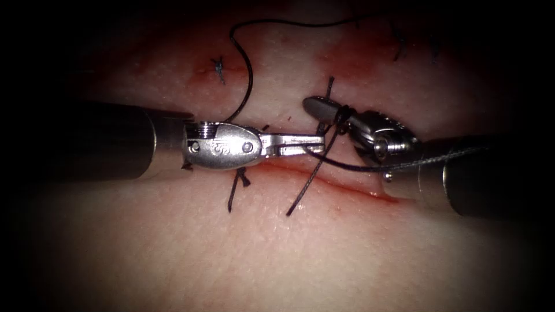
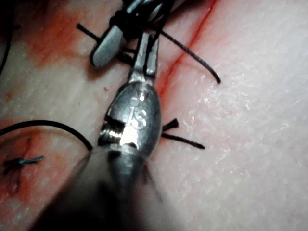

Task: Wound Closure

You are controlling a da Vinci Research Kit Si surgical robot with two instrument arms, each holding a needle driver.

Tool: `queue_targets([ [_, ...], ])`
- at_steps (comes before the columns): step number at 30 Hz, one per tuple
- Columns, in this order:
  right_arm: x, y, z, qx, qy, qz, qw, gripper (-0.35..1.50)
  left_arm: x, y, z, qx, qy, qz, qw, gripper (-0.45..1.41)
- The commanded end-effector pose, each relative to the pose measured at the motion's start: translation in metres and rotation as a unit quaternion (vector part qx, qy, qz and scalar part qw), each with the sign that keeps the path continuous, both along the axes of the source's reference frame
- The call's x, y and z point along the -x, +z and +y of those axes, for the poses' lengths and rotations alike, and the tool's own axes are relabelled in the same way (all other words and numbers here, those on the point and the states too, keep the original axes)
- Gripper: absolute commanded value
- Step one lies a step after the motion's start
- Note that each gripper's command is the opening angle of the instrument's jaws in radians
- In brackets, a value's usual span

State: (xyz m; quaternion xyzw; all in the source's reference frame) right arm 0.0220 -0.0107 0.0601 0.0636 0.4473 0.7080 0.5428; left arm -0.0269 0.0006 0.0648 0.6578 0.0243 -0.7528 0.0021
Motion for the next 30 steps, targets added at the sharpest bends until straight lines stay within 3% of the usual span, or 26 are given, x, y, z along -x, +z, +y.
queue_targets([
  [1, -0.0008, -0.0001, -0.0009, 0.014, -0.006, -0.004, 1.0, -0.35, 0.0003, 0.0005, -0.0004, 0.0, -0.001, 0.0, 1.0, -0.45],
  [9, -0.0019, -0.004, -0.0039, 0.093, -0.052, -0.049, 0.993, -0.35, -0.0031, -0.0007, -0.0007, -0.004, -0.013, 0.012, 1.0, -0.45],
  [14, -0.0041, -0.0065, -0.0074, 0.132, -0.073, -0.07, 0.986, -0.35, -0.005, -0.0024, 0.0002, -0.018, -0.028, 0.022, 0.999, -0.45],
  [21, -0.005, -0.0077, -0.0097, 0.162, -0.087, -0.089, 0.979, -0.35, -0.0047, -0.0038, 0.0008, -0.019, -0.033, 0.026, 0.999, -0.45],
  [30, -0.0063, -0.0098, -0.013, 0.21, -0.115, -0.157, 0.958, -0.35, -0.0039, -0.0061, 0.0074, -0.007, -0.044, 0.029, 0.999, -0.45],
])
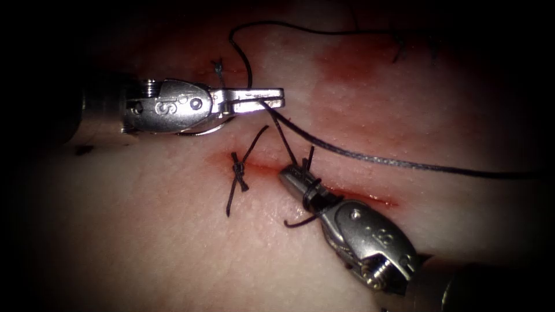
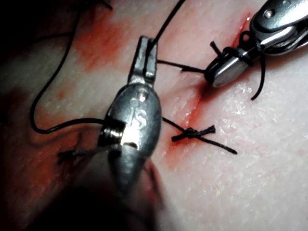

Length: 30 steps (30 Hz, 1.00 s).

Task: Wound Closure

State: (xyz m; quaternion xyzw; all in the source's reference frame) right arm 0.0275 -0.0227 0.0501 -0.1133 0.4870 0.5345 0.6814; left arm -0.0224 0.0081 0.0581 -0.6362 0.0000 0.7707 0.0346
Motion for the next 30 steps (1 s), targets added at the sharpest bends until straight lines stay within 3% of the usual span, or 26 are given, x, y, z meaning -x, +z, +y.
queue_targets([
  [1, -0.0009, 0.0, -0.0014, 0.001, -0.006, -0.009, 1.0, -0.35, 0.0008, 0.0004, 0.0011, 0.002, -0.004, 0.004, 1.0, -0.45],
  [7, -0.0016, -0.0022, -0.0039, 0.015, -0.027, -0.051, 0.998, -0.35, 0.0018, 0.0004, 0.0063, 0.01, -0.024, 0.028, 0.999, -0.45],
  [13, -0.0014, -0.0034, -0.006, 0.021, -0.041, -0.082, 0.996, -0.35, 0.0025, 0.0012, 0.009, 0.016, -0.038, 0.038, 0.998, -0.45],
  [22, -0.0021, -0.0027, -0.0056, 0.039, -0.063, -0.137, 0.988, -0.35, 0.0029, 0.0032, 0.0121, 0.015, -0.048, 0.052, 0.997, -0.45],
  [24, -0.0021, -0.0024, -0.0055, 0.055, -0.076, -0.163, 0.982, -0.35, 0.0028, 0.0037, 0.0124, 0.019, -0.048, 0.054, 0.997, -0.45],
  [25, -0.002, -0.0021, -0.0054, 0.073, -0.093, -0.203, 0.972, -0.35, 0.0027, 0.0039, 0.0125, 0.014, -0.049, 0.055, 0.997, -0.45],
  [30, -0.0017, -0.0011, -0.0049, 0.126, -0.146, -0.309, 0.931, -0.35, 0.0027, 0.0046, 0.012, 0.003, -0.048, 0.063, 0.997, -0.45],
])
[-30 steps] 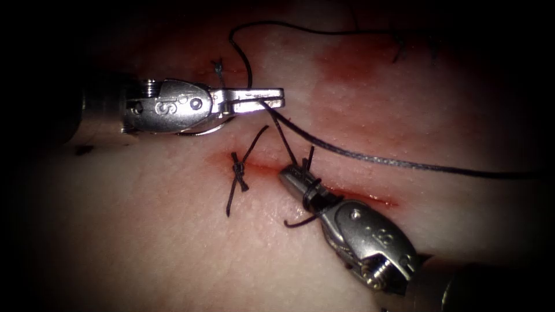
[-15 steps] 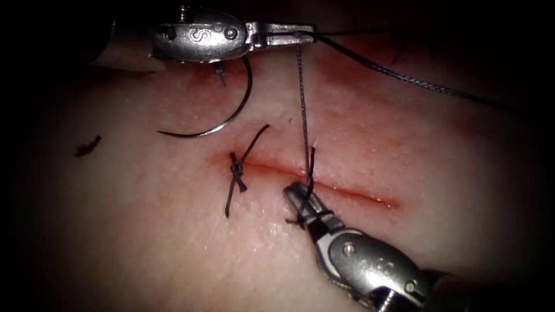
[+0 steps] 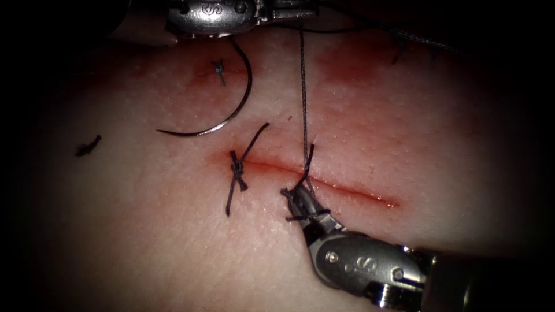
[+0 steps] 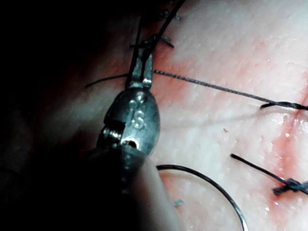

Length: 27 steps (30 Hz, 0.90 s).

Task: Wound Closure

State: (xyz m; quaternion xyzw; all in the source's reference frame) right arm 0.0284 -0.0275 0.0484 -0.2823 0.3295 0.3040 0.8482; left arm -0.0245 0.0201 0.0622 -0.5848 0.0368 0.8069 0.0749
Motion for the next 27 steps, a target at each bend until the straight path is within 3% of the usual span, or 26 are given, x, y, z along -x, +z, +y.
queue_targets([
  [1, -0.0009, 0.0008, -0.0002, 0.008, -0.006, -0.012, 1.0, -0.35, 0.0006, 0.0006, -0.0002, 0.0, 0.005, -0.001, 1.0, -0.45],
  [7, -0.0016, 0.0018, -0.0017, 0.034, -0.04, -0.031, 0.998, -0.35, 0.0006, 0.0006, 0.0001, -0.004, 0.004, -0.002, 1.0, -0.45],
  [14, -0.0019, 0.0002, -0.0019, 0.034, -0.047, -0.023, 0.998, -0.35, 0.0002, 0.0008, 0.0012, -0.006, 0.001, -0.001, 1.0, -0.45],
  [20, -0.0018, -0.0009, -0.0019, 0.018, -0.027, 0.016, 0.999, -0.35, -0.0001, 0.0014, 0.0028, -0.007, -0.008, 0.008, 1.0, -0.45],
  [24, -0.0009, -0.0017, -0.0024, -0.038, 0.006, 0.074, 0.996, -0.35, -0.0007, 0.0019, 0.0039, -0.007, -0.014, 0.014, 1.0, -0.45],
  [27, -0.0006, -0.0025, -0.0031, -0.05, 0.008, 0.086, 0.995, -0.35, -0.0013, 0.0023, 0.0046, -0.008, -0.018, 0.019, 1.0, -0.45],
])
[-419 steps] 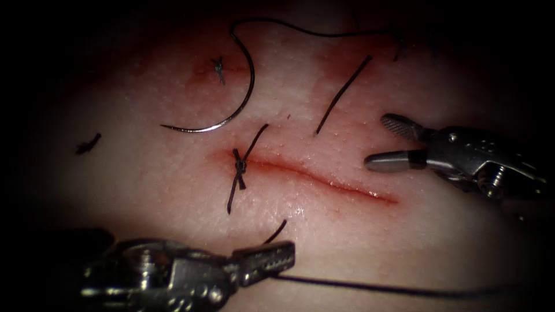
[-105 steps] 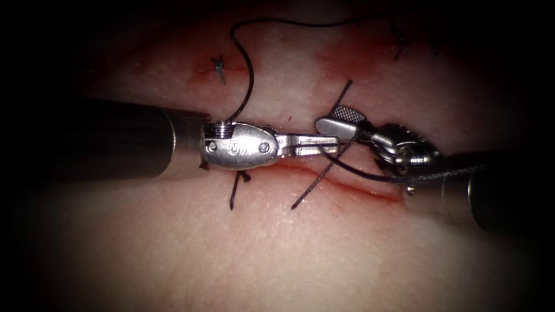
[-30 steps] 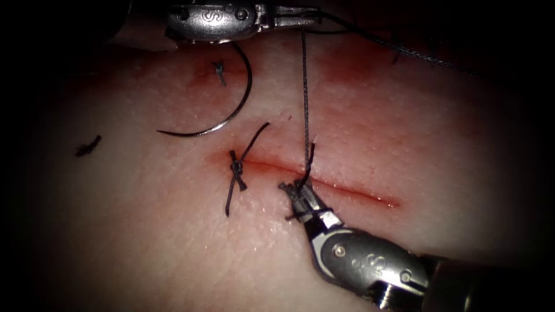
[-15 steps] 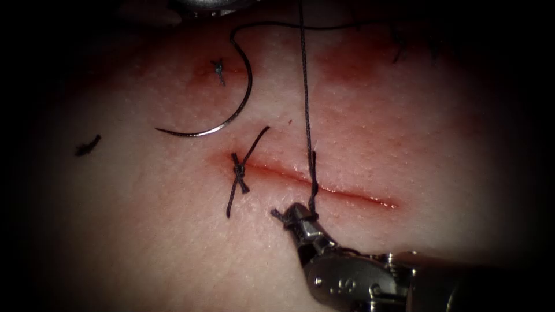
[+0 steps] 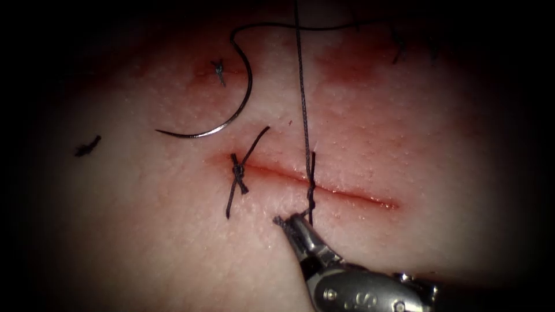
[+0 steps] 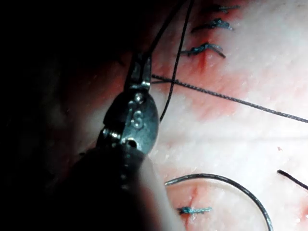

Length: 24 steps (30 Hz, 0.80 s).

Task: Wound Closure

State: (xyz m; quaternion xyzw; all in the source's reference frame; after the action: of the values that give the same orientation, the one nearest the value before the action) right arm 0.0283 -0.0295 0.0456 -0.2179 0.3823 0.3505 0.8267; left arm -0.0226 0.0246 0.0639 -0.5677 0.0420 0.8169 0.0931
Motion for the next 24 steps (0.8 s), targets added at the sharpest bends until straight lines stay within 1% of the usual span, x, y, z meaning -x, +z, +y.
queue_targets([
  [1, -0.0007, 0.0002, -0.0012, -0.002, -0.003, 0.002, 1.0, -0.35, 0.0004, 0.0007, 0.0005, 0.0, -0.002, 0.002, 1.0, -0.45],
  [3, -0.0009, -0.0001, -0.0014, 0.001, -0.002, 0.003, 1.0, -0.35, 0.0002, 0.0009, 0.0009, -0.001, -0.005, 0.005, 1.0, -0.45],
  [11, -0.0011, -0.0012, -0.0011, 0.015, -0.015, 0.036, 0.999, -0.35, 0.0003, 0.0012, 0.0012, -0.001, -0.015, 0.016, 1.0, -0.45],
  [16, -0.0024, -0.0022, -0.0018, 0.015, -0.034, 0.051, 0.998, -0.35, 0.0006, 0.0012, 0.0014, -0.002, -0.017, 0.016, 1.0, -0.45],
  [20, -0.0035, -0.0027, -0.0021, 0.02, -0.044, 0.05, 0.998, -0.35, 0.0014, 0.0014, 0.0017, -0.005, -0.019, 0.013, 1.0, -0.45],
  [24, -0.0035, -0.0021, -0.0015, 0.021, -0.044, 0.047, 0.998, -0.35, 0.0031, 0.0021, 0.0027, 0.007, -0.012, 0.005, 1.0, -0.45],
])
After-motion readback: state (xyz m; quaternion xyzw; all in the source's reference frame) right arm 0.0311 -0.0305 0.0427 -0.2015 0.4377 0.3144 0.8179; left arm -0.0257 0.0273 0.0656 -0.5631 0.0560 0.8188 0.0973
